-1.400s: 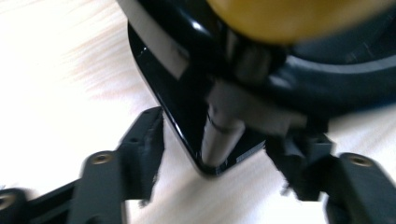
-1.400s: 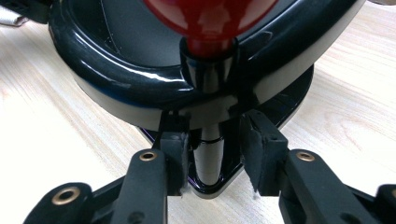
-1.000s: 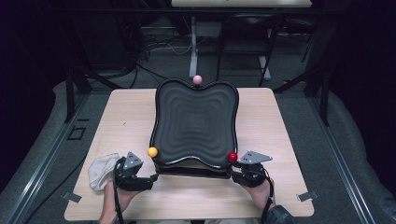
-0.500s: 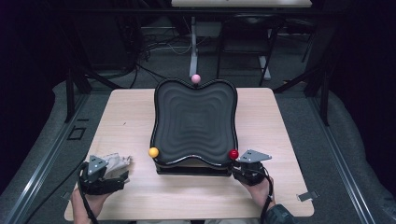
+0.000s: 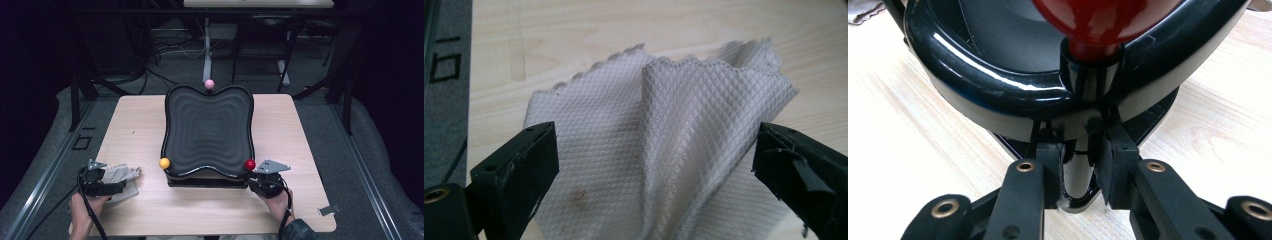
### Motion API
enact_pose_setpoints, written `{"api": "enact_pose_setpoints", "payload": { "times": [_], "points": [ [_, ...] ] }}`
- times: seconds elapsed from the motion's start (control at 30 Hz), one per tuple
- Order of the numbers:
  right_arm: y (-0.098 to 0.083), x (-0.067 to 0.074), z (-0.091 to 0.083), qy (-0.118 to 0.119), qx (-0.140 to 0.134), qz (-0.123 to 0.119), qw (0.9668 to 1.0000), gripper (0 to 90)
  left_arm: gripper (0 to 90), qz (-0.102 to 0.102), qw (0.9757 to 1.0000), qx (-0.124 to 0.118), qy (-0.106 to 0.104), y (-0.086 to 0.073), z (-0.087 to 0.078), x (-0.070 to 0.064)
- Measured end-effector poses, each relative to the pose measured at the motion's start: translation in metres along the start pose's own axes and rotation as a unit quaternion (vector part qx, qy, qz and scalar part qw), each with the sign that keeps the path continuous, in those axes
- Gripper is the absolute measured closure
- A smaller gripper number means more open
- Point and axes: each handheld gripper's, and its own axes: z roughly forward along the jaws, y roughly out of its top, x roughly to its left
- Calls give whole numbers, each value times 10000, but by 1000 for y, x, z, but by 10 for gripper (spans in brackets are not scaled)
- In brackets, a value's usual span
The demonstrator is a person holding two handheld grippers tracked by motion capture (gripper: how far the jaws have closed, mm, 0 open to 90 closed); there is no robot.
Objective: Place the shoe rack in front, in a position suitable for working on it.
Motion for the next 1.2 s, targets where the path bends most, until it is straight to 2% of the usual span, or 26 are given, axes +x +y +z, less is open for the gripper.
{"api": "enact_pose_setpoints", "payload": {
  "times": [0.1,0.2,0.33,0.47,0.53,0.67,0.73,0.9,1.07,1.2],
  "points": [
    [0,0,0,1,0,-2,10000,740,69,-15,9998,165,57,0,10,4],
    [0,0,0,-13,12,-3,10000,740,133,33,9992,386,63,-1,19,4],
    [0,0,0,-9,17,5,10000,740,226,-42,9993,347,93,0,17,4],
    [0,0,0,-10,21,5,10000,739,385,-22,9993,347,105,1,13,1],
    [0,0,0,-10,21,19,10000,739,460,39,9994,347,63,1,12,-2],
    [0,1,0,-17,23,9,10000,740,691,185,9994,303,36,2,11,-6],
    [0,1,0,-22,22,11,10000,741,750,230,9993,303,31,2,11,-7],
    [0,1,0,-18,27,6,10000,741,794,247,9994,259,-20,2,9,-6],
    [0,1,0,-25,23,-1,10000,741,796,212,9997,34,-87,4,1,-4],
    [0,1,0,-26,16,-2,10000,742,797,285,9994,-101,-164,6,-6,-8]
  ]
}}
